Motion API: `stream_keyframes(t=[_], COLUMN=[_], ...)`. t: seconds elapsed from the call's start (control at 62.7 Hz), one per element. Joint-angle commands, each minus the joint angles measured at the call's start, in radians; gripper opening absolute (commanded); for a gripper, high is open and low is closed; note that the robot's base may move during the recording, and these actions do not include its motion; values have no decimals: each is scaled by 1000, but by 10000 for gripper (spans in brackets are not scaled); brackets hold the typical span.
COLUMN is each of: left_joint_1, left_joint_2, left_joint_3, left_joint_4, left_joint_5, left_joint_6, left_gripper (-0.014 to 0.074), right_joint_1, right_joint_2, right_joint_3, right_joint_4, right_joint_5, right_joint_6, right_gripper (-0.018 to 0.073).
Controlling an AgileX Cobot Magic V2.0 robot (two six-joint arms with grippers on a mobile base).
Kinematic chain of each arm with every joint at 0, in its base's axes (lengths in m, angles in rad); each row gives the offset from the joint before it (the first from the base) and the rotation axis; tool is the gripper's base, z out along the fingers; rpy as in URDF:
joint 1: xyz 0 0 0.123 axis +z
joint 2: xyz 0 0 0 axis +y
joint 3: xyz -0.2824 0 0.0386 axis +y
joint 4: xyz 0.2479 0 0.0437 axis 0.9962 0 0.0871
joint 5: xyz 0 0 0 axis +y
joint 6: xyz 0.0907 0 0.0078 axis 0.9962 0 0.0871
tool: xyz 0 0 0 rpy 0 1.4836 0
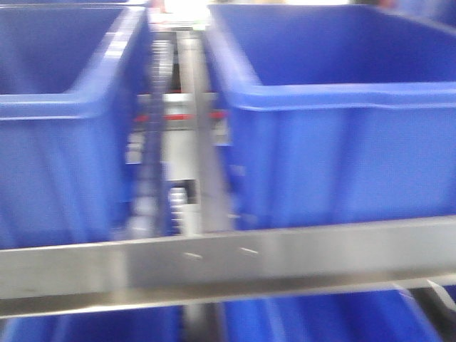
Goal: Pick and sort blue part to right shelf
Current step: 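Position both held parts above the two blue bins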
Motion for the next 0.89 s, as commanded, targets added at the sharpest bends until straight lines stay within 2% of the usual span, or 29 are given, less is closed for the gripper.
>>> stream_keyframes(t=[0.0,0.877], left_joint_1=[-7,-7], left_joint_2=[16,16], left_joint_3=[-26,-26], left_joint_4=[2,2], left_joint_5=[-91,-91], left_joint_6=[-2,-2], left_gripper=[294,294], right_joint_1=[-1,-1], right_joint_2=[-4,-4], right_joint_3=[-23,-23], right_joint_4=[-9,-9], right_joint_5=[-94,-94], right_joint_6=[-13,-13], right_gripper=[297,297])
